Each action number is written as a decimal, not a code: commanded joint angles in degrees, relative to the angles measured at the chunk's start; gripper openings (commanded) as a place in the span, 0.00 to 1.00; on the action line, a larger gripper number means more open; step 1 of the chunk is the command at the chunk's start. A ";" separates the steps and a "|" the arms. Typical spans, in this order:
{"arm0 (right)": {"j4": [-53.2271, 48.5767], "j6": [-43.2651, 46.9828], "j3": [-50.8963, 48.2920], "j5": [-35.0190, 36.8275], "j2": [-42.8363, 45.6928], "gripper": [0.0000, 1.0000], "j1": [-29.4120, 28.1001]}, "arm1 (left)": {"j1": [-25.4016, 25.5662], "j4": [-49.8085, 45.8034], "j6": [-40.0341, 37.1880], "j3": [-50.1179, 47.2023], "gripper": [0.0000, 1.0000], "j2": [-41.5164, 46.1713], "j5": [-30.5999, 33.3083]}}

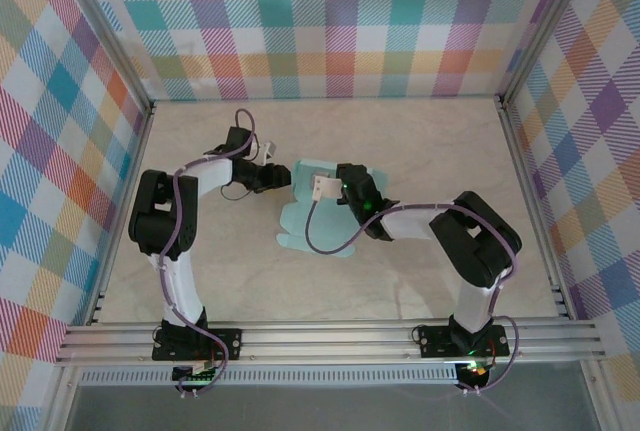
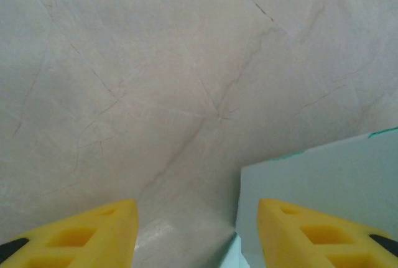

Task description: Fold the paper box

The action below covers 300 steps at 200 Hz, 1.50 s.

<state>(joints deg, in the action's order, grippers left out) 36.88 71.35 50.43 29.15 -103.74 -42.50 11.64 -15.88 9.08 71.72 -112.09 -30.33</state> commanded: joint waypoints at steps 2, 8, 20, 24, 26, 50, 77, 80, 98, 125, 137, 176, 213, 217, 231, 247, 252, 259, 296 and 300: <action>10.90 4.91 -1.46 1.83 -1.92 0.00 -1.05 | 1.01 2.52 -1.99 -0.70 0.54 2.76 0.84; 11.54 5.47 -1.57 2.11 -2.20 0.00 -1.22 | 1.06 2.40 -2.22 -0.71 0.54 2.84 1.01; 11.93 6.02 -1.70 2.46 -2.50 0.00 -1.60 | 1.15 2.00 -2.56 -0.87 0.54 2.83 1.52; 12.09 6.14 -1.74 2.52 -2.55 0.00 -1.70 | 1.19 1.92 -2.62 -0.92 0.55 2.84 1.66; 12.21 6.16 -1.74 2.59 -2.66 0.00 -1.77 | 1.19 1.91 -2.65 -0.89 0.55 2.84 1.67; 12.42 6.94 -1.65 3.14 -3.23 0.00 -2.12 | 1.33 2.55 -2.84 -2.05 0.56 3.25 2.36; 19.72 12.66 -2.05 4.75 -6.19 0.00 -2.63 | 1.63 3.88 -2.58 -4.03 0.59 4.41 3.77; 21.23 13.46 -2.22 4.97 -6.74 0.00 -2.67 | 1.70 3.92 -2.58 -4.11 0.59 4.49 3.78; 27.04 16.12 -2.68 5.64 -9.28 0.00 -2.85 | 1.79 4.10 -2.24 -4.49 0.60 4.84 3.98; 32.60 17.78 -3.04 6.51 -11.82 0.00 -3.29 | 1.83 4.43 -1.05 -4.99 0.60 4.95 5.09; 35.21 18.93 -3.30 6.95 -12.88 0.00 -3.45 | 1.81 4.56 -0.75 -5.35 0.61 5.18 5.25; 41.60 21.68 -3.95 8.42 -16.16 0.00 -4.04 | 1.81 4.54 -0.20 -6.58 0.60 6.60 6.66; 43.71 22.61 -4.31 10.08 -17.48 0.00 -4.52 | 1.81 5.02 -0.47 -7.97 0.60 8.10 5.91; 43.65 22.52 -4.39 10.23 -17.52 0.00 -4.61 | 1.81 5.19 -0.62 -8.12 0.60 8.24 5.69; 43.71 22.36 -4.34 10.55 -17.46 0.00 -4.65 | 1.81 5.72 -0.88 -8.71 0.60 8.62 5.00; 42.83 21.78 -4.13 10.76 -17.12 0.00 -4.69 | 1.96 6.42 -1.01 -9.17 0.59 8.78 4.32; 42.48 21.57 -4.12 10.80 -16.98 0.00 -4.70 | 1.98 6.71 -1.02 -9.31 0.60 8.79 4.16; 41.87 21.23 -3.92 10.82 -16.83 0.00 -4.79 | 2.12 7.23 -1.09 -9.41 0.60 8.66 4.00; 39.32 19.74 -3.50 10.66 -16.48 0.00 -5.00 | 2.77 9.87 -0.95 -9.94 0.60 8.93 3.21; 38.97 19.50 -3.48 10.65 -16.41 0.00 -5.05 | 2.90 10.36 -0.99 -10.14 0.59 9.11 3.25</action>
<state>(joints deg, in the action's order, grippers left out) 76.90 92.29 46.68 38.81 -120.51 -46.92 12.82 -8.95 8.29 62.76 -105.54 -25.32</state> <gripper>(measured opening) 0.054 0.596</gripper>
